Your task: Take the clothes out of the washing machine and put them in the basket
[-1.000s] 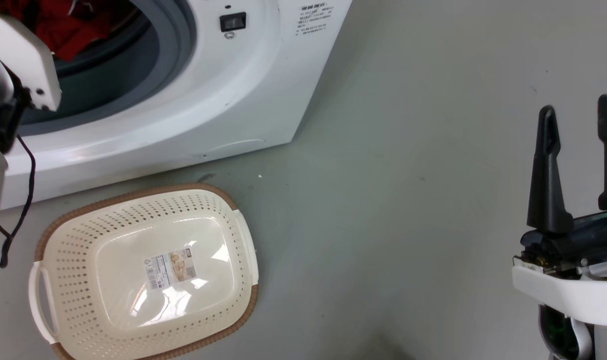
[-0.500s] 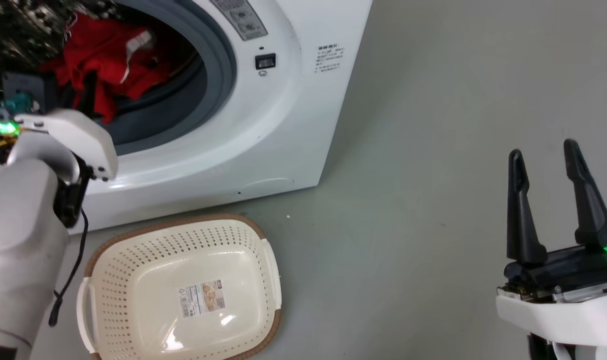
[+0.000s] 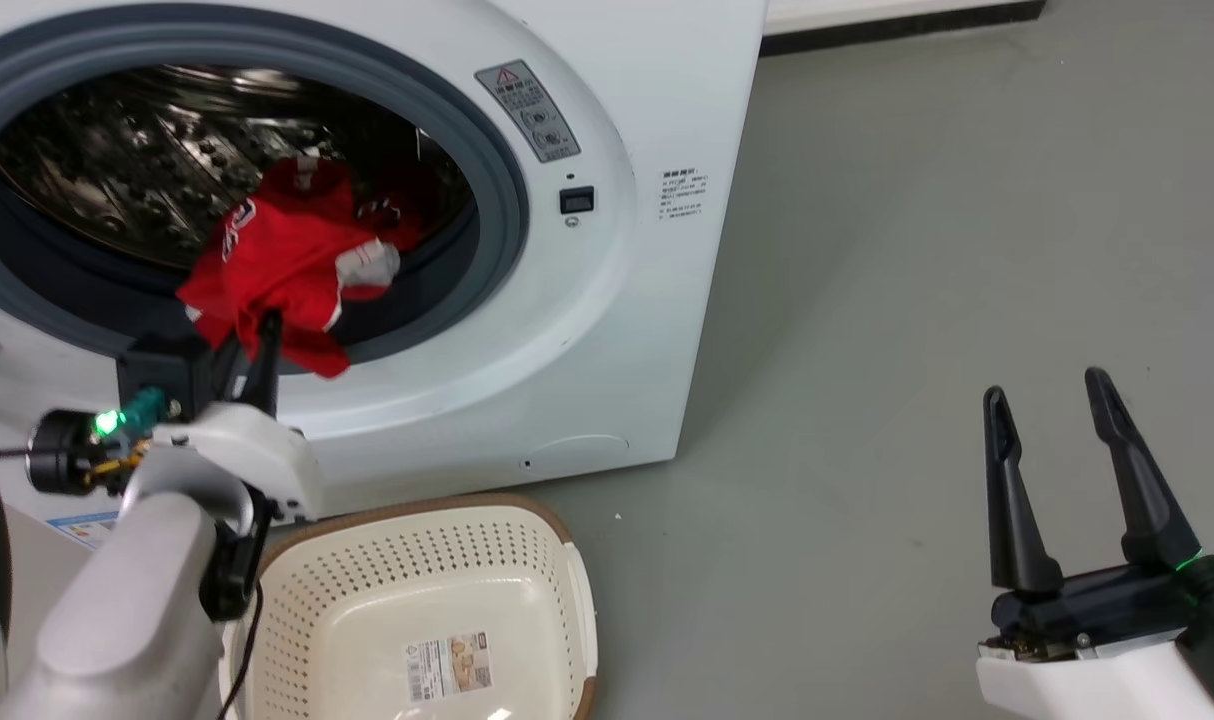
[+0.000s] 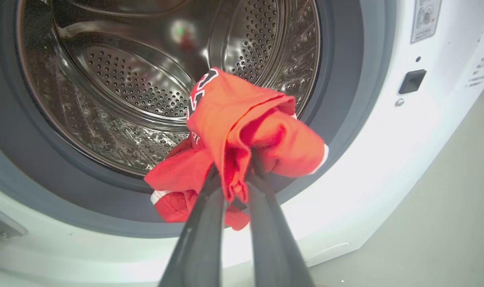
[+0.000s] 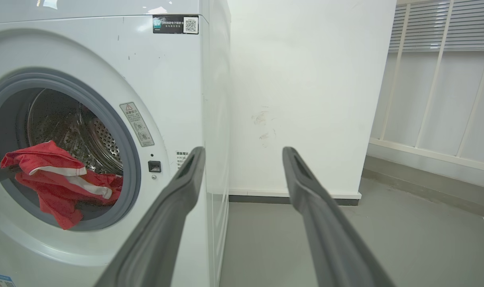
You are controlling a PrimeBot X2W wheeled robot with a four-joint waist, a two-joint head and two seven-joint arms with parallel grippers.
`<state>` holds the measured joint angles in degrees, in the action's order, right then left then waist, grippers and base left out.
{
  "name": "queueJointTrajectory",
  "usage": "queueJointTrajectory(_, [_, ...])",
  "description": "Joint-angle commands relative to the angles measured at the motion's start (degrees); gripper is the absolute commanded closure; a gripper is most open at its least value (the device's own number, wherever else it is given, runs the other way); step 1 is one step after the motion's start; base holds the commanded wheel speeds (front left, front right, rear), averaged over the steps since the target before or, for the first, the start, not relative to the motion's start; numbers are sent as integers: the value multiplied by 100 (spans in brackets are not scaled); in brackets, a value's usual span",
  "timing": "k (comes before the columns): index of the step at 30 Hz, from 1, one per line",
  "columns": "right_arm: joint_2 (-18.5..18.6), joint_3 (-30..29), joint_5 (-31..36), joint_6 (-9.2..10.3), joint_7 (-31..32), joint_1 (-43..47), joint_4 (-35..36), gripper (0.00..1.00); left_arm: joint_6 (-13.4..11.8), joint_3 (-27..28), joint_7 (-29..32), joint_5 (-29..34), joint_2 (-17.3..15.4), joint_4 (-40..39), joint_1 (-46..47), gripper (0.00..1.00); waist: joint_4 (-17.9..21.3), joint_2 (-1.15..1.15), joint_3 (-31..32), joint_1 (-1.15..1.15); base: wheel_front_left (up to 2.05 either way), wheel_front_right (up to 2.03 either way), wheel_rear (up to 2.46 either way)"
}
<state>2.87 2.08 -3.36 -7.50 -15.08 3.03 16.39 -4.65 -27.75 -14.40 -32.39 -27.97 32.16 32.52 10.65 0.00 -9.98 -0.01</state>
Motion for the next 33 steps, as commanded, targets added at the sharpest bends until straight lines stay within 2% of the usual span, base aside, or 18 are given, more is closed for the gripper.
queueJointTrajectory(1, [1,0,54,2,-14,71,-14,0,-32,9,-46,0,22,-49,-87,100,-55,0,119,1,0,0,0])
queueJointTrajectory(6, [0,-7,102,2,-14,261,-104,0,-233,35,-58,-39,21,-515,-718,100,-105,0,385,1,0,0,0])
queueJointTrajectory(16, [0,-46,170,2,-14,516,-209,0,-479,-107,-68,-93,96,-1184,-1772,100,-184,0,687,1,0,0,0])
queueJointTrajectory(23, [0,-56,188,2,-14,661,-293,0,-465,-400,-2,-155,266,-1265,-2354,100,-182,0,872,1,0,0,0])
queueJointTrajectory(33, [0,-29,201,2,-14,611,-315,0,-273,-656,37,-265,449,-640,-2701,100,-56,0,868,1,0,0,0])
